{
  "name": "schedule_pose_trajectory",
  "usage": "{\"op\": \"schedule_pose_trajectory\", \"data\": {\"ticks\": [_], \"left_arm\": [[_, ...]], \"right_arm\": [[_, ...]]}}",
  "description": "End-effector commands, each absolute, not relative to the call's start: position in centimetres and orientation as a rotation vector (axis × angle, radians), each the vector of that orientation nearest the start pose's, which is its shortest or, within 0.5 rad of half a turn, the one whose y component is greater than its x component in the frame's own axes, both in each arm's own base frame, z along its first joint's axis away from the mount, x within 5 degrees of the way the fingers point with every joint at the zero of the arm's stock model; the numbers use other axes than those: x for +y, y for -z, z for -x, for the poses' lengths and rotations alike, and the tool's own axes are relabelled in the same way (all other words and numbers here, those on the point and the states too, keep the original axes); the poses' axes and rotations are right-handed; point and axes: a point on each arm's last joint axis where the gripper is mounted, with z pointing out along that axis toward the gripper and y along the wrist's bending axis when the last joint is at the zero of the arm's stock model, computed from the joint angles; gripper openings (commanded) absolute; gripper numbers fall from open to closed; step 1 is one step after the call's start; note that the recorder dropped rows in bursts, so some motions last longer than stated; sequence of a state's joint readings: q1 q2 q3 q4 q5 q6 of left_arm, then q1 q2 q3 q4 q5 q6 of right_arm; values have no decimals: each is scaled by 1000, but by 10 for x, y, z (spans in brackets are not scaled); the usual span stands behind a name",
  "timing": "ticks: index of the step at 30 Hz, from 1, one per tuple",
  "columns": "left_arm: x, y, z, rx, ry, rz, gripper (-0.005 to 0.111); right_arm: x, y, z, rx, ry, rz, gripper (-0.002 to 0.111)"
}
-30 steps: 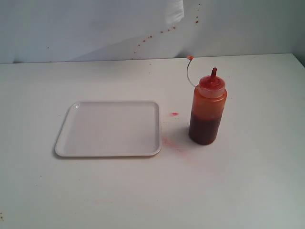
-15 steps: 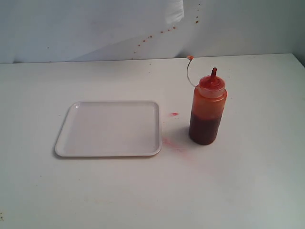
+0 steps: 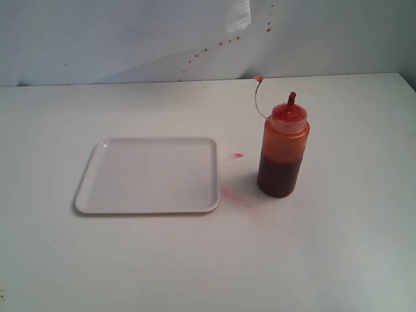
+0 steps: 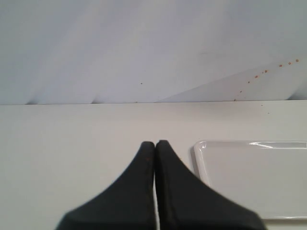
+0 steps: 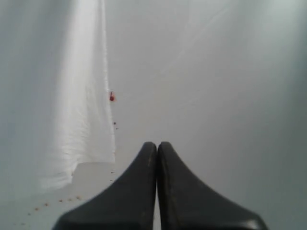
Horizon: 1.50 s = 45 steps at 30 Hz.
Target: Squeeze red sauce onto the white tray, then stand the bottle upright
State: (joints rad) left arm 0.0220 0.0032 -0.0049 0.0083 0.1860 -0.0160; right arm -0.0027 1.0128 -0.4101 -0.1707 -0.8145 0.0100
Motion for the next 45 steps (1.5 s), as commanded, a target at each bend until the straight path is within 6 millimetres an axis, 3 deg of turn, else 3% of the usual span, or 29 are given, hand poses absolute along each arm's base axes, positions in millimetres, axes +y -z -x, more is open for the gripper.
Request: {"op": "schedule_pose_trajectory", "data": {"ticks": [1, 6, 11, 19, 26, 30, 33, 38, 40, 45], "left_arm": [[1, -197, -56, 1663, -12, 28, 0], [1, -197, -56, 1663, -12, 28, 0], [1, -197, -56, 1663, -12, 28, 0], [1, -197, -56, 1663, -12, 28, 0], [1, -197, -56, 1663, -12, 28, 0], [1, -197, -56, 1663, -12, 28, 0], [1, -197, -56, 1663, -12, 28, 0], [1, -197, -56, 1663, -12, 28, 0], [1, -197, -56, 1663, -12, 28, 0], [1, -197, -56, 1663, -12, 28, 0]], "right_arm": [[15, -283, -226, 1260, -117, 155, 0], [16, -247, -247, 1347, -172, 250, 0], [-2, -220, -258, 1405, -229, 272, 0], [-15, -188, -281, 1530, -413, 651, 0], [-16, -167, -287, 1563, -409, 686, 0], [-16, -144, -288, 1627, -466, 670, 2], [-16, -121, -289, 1692, -525, 641, 19], [-15, -96, -289, 1797, -643, 508, 73], [-12, -97, -291, 1817, -685, 435, 86], [7, -97, -291, 1808, -728, 493, 87]]}}
